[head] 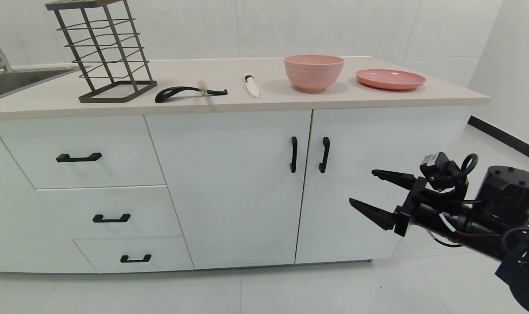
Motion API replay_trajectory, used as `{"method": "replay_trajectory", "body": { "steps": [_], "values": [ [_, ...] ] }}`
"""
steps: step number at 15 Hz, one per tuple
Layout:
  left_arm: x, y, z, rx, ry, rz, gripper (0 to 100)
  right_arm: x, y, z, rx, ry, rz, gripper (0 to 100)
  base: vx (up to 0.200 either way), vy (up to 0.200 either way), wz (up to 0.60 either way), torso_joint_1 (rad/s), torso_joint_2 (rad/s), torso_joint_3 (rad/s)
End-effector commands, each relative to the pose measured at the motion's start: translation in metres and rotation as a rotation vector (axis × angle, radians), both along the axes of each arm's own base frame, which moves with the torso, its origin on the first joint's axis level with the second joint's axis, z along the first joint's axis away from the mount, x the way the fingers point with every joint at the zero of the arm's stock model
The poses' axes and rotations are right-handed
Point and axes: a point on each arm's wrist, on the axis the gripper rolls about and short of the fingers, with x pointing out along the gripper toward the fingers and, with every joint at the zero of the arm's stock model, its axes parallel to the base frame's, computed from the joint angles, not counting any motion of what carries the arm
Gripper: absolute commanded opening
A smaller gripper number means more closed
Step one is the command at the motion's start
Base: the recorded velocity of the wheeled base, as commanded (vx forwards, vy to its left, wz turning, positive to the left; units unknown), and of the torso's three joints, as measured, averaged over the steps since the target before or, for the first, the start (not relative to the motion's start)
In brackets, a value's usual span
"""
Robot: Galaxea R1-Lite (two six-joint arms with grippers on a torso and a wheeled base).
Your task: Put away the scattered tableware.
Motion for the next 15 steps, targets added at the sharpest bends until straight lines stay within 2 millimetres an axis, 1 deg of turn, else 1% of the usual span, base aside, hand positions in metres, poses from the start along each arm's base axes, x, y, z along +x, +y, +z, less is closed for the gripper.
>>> {"method": "replay_trajectory", "body": {
  "steps": [1,2,3,5,7,8,10,13,15],
  "values": [
    [0.021,-0.001,0.022,0.009,0.107,-0.114,100,-0.006,0.008,0.008,0.008,-0.030,0.032,100,0.000,0.000,0.00,0.000,0.00,0.000],
    [0.042,-0.003,0.032,-0.007,0.205,-0.184,100,-0.003,0.010,0.012,0.015,-0.050,0.035,100,0.000,0.000,0.00,0.000,0.00,0.000],
    [0.057,-0.005,0.040,-0.001,0.266,-0.243,100,0.002,0.011,0.014,0.023,-0.059,0.034,100,0.000,0.000,0.00,0.000,0.00,0.000],
    [0.091,-0.013,0.053,0.034,0.360,-0.395,100,0.007,0.012,0.012,0.028,-0.052,0.036,100,0.000,0.000,0.00,0.000,0.00,0.000],
    [0.122,-0.027,0.054,0.068,0.390,-0.496,100,0.014,0.015,0.015,0.036,-0.066,0.039,100,0.000,0.000,0.00,0.000,0.00,0.000],
    [0.133,-0.035,0.051,0.077,0.402,-0.542,100,0.018,0.017,0.015,0.039,-0.075,0.039,100,0.000,0.000,0.00,0.000,0.00,0.000],
    [0.150,-0.049,0.046,0.097,0.422,-0.612,100,0.027,0.019,0.015,0.049,-0.075,0.034,100,0.000,0.000,0.00,0.000,0.00,0.000],
    [0.164,-0.062,0.034,0.121,0.479,-0.660,100,0.036,0.020,0.012,0.057,-0.071,0.025,100,0.000,0.000,0.00,0.000,0.00,0.000],
    [0.169,-0.066,0.035,0.115,0.462,-0.673,100,0.037,0.020,0.008,0.054,-0.059,0.024,100,0.000,0.000,0.00,0.000,0.00,0.000]
  ]
}}
